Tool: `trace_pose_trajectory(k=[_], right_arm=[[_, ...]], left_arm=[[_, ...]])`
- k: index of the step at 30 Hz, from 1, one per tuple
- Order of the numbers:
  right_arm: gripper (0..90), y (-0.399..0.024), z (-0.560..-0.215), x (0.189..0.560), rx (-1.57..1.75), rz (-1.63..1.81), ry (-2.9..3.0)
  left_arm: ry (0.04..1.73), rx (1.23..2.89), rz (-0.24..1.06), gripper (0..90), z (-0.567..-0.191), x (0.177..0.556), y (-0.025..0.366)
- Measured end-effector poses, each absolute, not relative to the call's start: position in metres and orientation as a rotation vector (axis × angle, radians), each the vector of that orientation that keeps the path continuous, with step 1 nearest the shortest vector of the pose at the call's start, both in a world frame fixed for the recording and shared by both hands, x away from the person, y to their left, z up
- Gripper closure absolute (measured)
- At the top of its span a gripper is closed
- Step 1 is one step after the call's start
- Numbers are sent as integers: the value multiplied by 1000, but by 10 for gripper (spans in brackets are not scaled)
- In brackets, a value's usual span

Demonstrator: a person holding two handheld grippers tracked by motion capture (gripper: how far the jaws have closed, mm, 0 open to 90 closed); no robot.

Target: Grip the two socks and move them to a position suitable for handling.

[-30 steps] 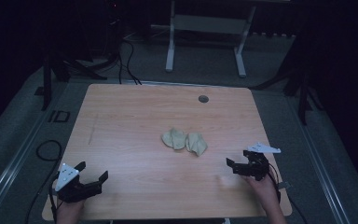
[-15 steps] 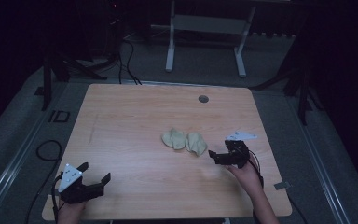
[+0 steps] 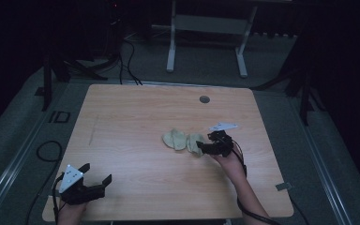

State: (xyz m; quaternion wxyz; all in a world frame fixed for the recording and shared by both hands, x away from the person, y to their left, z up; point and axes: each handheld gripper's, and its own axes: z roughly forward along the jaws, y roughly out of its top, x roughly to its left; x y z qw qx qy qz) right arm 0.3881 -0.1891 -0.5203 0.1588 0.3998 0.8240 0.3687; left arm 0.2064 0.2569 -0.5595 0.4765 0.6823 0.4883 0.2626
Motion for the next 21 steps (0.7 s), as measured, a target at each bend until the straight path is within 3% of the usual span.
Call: trace_pose_trajectory(k=[6, 16, 19, 21], right_arm=[[401, -167, -531, 404, 1127, 991, 2382], [352, -145, -555, 410, 1076, 833, 2395], [415, -146, -557, 407, 1062, 832, 2381], [553, -147, -556, 405, 1058, 822, 2368]], left_arm=[[1191, 1677, 635, 40, -560, 207, 257], [1194, 1676, 630, 40, -560, 206, 259], [1190, 1680, 627, 40, -561, 206, 259], [1191, 1681, 624, 40, -561, 206, 258]])
